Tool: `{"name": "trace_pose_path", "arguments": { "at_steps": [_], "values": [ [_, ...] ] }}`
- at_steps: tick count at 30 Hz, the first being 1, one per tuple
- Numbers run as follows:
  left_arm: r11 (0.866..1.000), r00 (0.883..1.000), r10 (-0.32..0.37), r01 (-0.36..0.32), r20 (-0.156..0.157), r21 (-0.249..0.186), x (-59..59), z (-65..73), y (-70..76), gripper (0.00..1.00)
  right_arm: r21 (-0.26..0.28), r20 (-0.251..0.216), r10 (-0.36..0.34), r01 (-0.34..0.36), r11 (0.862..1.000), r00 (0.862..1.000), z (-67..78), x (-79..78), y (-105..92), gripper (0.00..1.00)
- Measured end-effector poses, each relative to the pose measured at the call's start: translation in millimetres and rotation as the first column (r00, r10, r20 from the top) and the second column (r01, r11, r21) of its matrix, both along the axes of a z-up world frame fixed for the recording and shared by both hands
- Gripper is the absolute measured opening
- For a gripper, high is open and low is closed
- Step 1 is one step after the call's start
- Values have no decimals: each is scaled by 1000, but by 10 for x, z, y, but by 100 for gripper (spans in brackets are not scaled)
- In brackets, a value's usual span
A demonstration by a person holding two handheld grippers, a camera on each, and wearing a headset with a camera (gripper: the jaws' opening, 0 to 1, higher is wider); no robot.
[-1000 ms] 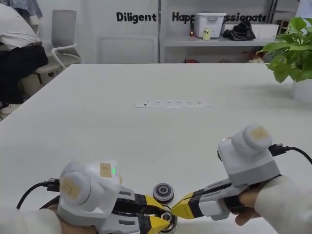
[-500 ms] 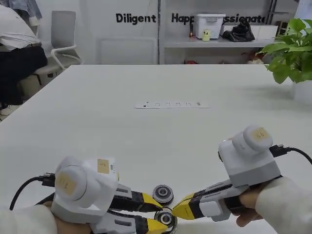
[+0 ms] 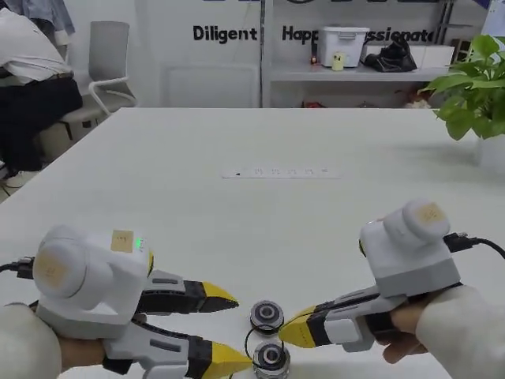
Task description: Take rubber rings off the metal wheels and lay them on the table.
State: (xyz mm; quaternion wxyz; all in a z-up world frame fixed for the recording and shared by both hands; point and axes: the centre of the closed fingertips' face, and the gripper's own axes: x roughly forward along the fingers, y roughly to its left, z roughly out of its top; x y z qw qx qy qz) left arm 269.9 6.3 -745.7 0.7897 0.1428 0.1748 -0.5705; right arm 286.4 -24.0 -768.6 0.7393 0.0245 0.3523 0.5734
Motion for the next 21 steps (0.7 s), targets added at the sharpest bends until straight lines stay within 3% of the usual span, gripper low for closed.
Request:
{"name": "trace_pose_path", "arguments": {
  "at_steps": [8, 14, 17, 21],
  "values": [
    [1000, 1000, 4, -4, 4, 16, -53, 1, 120, 51, 26, -2, -2, 2, 1000, 1000, 59, 3, 65, 0],
    [999, 999, 42, -42, -13, 2, -69, 1, 206, 57, 38, -4, 10, -10, 999, 1000, 82, -30, 154, 0],
    [998, 998, 55, -55, -25, 4, -90, -20, 256, 58, 32, -6, 26, -25, 999, 1000, 63, -69, 206, 0],
    [998, 998, 68, -68, -15, 20, -83, -38, 280, 63, 10, -6, 50, -49, 999, 999, 12, -118, 259, 0]
  ]
}}
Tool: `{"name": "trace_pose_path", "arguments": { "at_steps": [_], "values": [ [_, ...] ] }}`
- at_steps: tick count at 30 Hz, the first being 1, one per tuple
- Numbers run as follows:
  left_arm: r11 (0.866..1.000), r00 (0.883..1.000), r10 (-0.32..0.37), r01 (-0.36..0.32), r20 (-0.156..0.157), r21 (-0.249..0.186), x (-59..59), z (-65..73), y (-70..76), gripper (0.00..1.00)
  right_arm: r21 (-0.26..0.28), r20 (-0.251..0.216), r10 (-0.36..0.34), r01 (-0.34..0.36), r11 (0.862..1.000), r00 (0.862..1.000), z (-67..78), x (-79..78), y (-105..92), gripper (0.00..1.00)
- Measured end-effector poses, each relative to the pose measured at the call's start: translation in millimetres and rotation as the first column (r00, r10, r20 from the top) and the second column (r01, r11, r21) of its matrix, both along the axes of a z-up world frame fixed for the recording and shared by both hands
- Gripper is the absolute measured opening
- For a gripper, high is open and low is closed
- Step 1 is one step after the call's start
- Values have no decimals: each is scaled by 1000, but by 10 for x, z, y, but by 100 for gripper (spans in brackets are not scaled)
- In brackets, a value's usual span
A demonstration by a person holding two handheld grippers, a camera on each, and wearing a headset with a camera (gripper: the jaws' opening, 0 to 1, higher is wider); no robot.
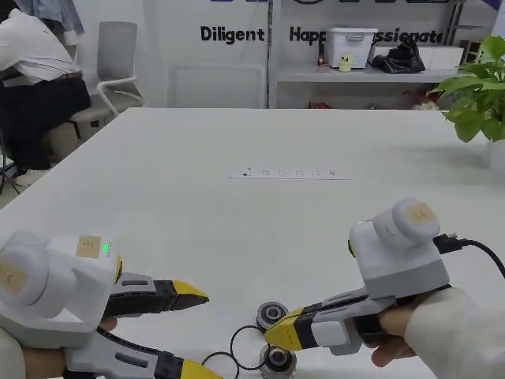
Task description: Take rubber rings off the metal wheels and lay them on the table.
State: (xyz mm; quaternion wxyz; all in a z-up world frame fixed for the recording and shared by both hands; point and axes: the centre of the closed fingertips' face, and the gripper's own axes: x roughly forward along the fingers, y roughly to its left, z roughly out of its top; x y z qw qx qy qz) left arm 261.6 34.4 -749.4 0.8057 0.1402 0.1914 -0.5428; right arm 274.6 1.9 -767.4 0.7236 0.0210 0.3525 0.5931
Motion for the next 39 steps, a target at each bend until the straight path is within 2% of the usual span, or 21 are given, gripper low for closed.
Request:
{"name": "trace_pose_path", "arguments": {
  "at_steps": [10, 15, 25, 31, 39],
  "values": [
    [999, 999, -25, 25, -22, 21, -108, -70, -36, 64, -67, 35, 42, -39, 997, 999, -122, -81, 141, 0],
    [999, 999, -36, 37, -36, 30, -139, -97, -46, 63, -95, 54, 44, -39, 995, 998, -170, -64, 154, 0],
    [999, 999, -24, 25, -36, 25, -83, -104, 3, 63, -133, 95, 45, -33, 991, 994, -251, -8, 134, 0],
    [1000, 999, -6, 6, -32, 15, -67, -68, 1, 62, -141, 109, 36, -21, 990, 993, -268, 36, 123, 3],
    [1000, 999, -4, 4, -39, 6, -70, -64, -13, 60, -126, 100, 11, 1, 992, 995, -254, 97, 73, 4]
  ]
}}
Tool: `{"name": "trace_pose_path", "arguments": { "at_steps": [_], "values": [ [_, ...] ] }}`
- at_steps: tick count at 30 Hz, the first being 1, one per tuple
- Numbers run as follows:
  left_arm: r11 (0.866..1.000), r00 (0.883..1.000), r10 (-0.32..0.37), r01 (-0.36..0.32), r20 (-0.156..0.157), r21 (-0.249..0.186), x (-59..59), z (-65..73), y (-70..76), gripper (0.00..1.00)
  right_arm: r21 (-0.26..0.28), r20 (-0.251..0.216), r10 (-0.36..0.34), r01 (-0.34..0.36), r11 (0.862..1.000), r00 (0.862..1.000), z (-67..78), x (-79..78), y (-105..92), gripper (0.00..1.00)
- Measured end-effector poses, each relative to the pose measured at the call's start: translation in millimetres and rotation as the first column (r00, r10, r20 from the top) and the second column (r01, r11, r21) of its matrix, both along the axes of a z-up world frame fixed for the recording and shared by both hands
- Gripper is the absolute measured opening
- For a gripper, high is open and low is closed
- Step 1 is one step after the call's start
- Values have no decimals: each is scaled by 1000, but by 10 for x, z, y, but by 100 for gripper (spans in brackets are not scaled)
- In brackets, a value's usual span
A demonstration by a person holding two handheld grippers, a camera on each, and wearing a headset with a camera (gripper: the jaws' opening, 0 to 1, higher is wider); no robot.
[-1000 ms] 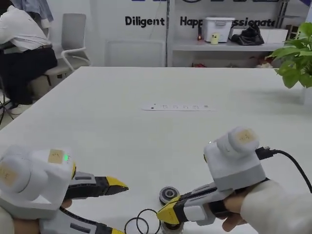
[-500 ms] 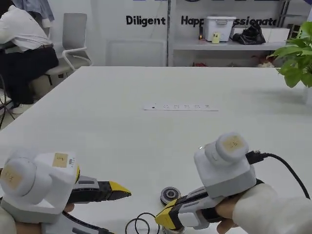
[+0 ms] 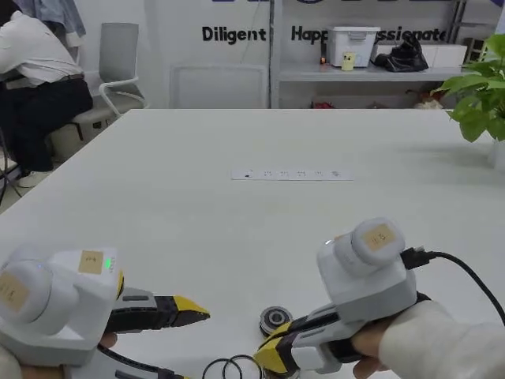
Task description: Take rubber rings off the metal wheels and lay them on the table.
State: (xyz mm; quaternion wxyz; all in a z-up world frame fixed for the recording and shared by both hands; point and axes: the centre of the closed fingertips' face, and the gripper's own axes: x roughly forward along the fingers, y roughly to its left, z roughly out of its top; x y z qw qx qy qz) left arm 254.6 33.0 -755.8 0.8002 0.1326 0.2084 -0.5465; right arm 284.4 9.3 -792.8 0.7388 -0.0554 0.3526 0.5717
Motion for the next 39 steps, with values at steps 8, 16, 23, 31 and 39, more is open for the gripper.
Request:
{"name": "trace_pose_path", "arguments": {
  "at_steps": [8, 16, 23, 31, 39],
  "values": [
    [998, 999, 32, -32, 14, -48, 134, 98, 26, 59, 26, 16, -47, 46, 999, 999, 78, 131, -75, 5],
    [996, 997, 55, -51, 58, -70, 360, 248, 16, 58, 59, 44, -124, 122, 991, 991, 167, 329, -211, 6],
    [997, 995, 26, -20, 96, -68, 517, 368, -105, 53, 66, 49, -171, 168, 984, 984, 140, 441, -328, 11],
    [1000, 991, -27, 29, 132, -11, 657, 339, -271, 48, 38, 81, -172, 169, 985, 982, 63, 492, -407, 18],
    [998, 990, -64, 60, 127, 35, 729, 147, -397, 41, 9, 101, -141, 141, 990, 985, -18, 475, -413, 19]
  ]
}}
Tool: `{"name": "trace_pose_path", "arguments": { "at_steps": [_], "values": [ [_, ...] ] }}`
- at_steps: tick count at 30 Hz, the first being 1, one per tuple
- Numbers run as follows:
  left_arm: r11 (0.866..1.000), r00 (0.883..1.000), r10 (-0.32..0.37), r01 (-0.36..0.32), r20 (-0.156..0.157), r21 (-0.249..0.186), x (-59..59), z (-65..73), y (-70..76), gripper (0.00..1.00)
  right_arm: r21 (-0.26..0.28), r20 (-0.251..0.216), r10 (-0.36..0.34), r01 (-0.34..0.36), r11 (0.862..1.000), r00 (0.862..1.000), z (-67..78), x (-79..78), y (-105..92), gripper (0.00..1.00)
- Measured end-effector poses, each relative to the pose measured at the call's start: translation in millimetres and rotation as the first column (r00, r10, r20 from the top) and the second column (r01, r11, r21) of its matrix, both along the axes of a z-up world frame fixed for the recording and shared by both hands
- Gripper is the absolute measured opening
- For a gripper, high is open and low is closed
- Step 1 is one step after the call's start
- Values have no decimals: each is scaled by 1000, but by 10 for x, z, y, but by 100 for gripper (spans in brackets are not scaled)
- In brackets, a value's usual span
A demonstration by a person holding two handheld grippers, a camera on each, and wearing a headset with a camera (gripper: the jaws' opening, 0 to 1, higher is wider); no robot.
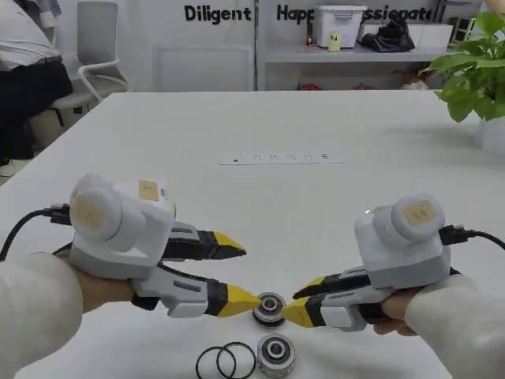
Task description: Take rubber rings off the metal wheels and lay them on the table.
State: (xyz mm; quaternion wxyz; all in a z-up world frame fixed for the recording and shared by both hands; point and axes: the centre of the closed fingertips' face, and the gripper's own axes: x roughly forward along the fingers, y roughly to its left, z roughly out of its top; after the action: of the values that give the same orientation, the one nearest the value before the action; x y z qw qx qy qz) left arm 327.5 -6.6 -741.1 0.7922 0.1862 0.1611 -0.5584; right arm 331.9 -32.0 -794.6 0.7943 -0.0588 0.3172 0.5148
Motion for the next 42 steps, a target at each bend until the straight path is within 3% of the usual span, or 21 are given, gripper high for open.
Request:
{"name": "trace_pose_path", "arguments": {
  "at_steps": [5, 7, 10, 18, 22, 25, 32, 42],
  "values": [
    [999, 1000, 0, -1, 22, 42, 59, -118, -31, 38, -21, 13, 26, -26, 999, 1000, -46, -23, 30, 19],
    [999, 999, 19, -20, 40, 38, 114, -144, -39, 37, -30, 20, 35, -34, 999, 999, -61, -25, 39, 19],
    [999, 999, 36, -38, 41, 39, 160, -189, -45, 35, -37, 27, 42, -41, 998, 999, -67, -24, 45, 19],
    [999, 1000, 30, -30, 1, 14, 130, -267, -134, 30, -51, 39, 60, -58, 997, 997, -96, -34, 69, 19],
    [999, 1000, 17, -17, -7, 33, 85, -353, -168, 26, -61, 47, 65, -62, 996, 997, -112, -31, 73, 19],
    [997, 1000, 12, -13, 5, 72, 79, -432, -159, 24, -63, 51, 67, -64, 996, 996, -113, -32, 74, 18],
    [997, 1000, 10, -9, -17, 73, 48, -478, -189, 16, -64, 56, 71, -67, 996, 996, -109, -34, 75, 18],
    [998, 997, 48, -46, -61, 32, 53, -481, -187, 13, -66, 83, 89, -83, 994, 993, -90, -39, 113, 20]
  ]
}}
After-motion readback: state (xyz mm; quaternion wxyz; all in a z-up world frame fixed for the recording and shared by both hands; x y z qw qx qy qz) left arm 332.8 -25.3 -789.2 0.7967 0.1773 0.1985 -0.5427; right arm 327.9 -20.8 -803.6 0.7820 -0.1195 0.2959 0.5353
